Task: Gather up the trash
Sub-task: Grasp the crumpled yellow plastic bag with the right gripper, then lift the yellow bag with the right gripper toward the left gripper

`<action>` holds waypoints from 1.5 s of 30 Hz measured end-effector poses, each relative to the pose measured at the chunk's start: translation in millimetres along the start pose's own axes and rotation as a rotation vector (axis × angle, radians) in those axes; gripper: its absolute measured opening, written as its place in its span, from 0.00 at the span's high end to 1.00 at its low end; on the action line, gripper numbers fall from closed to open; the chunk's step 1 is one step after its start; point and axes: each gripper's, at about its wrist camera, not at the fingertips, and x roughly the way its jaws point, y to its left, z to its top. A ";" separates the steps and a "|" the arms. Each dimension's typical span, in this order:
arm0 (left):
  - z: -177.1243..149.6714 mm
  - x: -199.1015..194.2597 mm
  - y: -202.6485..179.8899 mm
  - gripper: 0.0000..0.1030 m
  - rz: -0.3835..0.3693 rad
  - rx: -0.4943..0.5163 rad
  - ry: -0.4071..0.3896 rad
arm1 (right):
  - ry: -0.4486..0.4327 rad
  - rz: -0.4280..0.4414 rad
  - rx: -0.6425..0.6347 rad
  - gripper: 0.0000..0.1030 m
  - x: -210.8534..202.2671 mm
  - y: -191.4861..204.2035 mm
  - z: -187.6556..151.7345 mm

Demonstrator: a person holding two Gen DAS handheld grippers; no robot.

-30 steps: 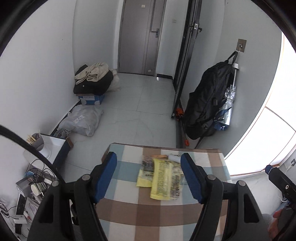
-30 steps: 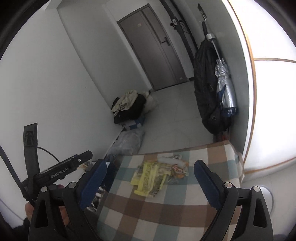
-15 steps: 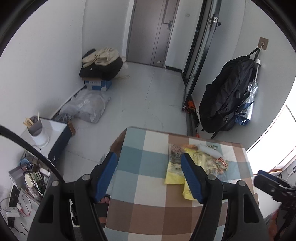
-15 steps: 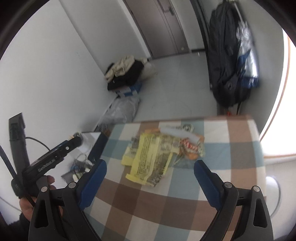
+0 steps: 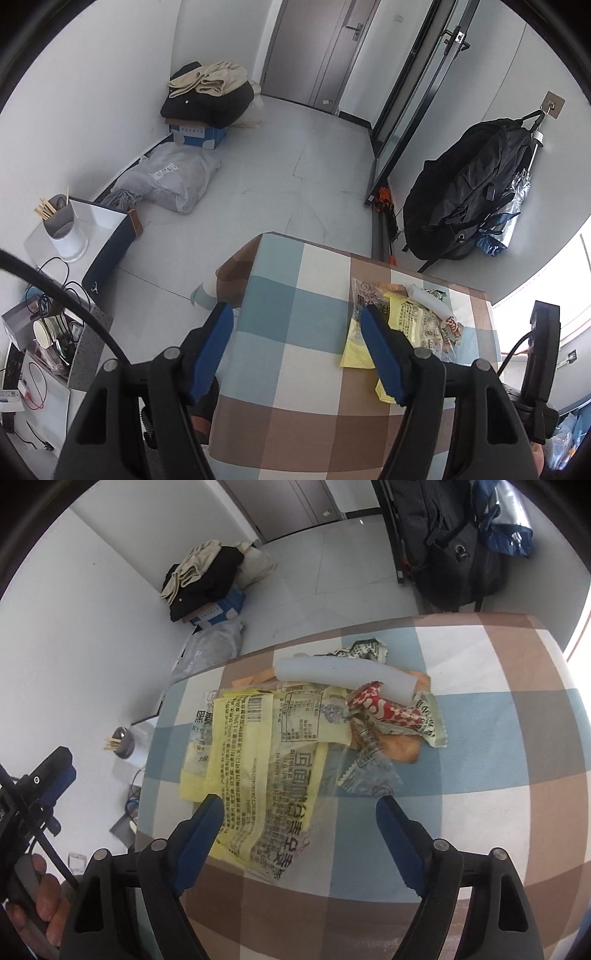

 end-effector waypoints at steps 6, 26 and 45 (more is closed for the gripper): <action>2.2 1.1 6.0 0.34 -0.014 -0.039 0.010 | 0.003 -0.012 -0.029 0.33 2.0 7.6 -1.3; -2.7 10.2 10.4 0.34 -0.018 -0.073 0.052 | -0.042 -0.031 -0.108 0.93 -22.5 19.5 -25.8; -25.9 27.5 -9.2 0.34 0.068 -0.003 0.138 | 0.062 -0.002 -0.010 0.85 -71.8 -39.8 -92.2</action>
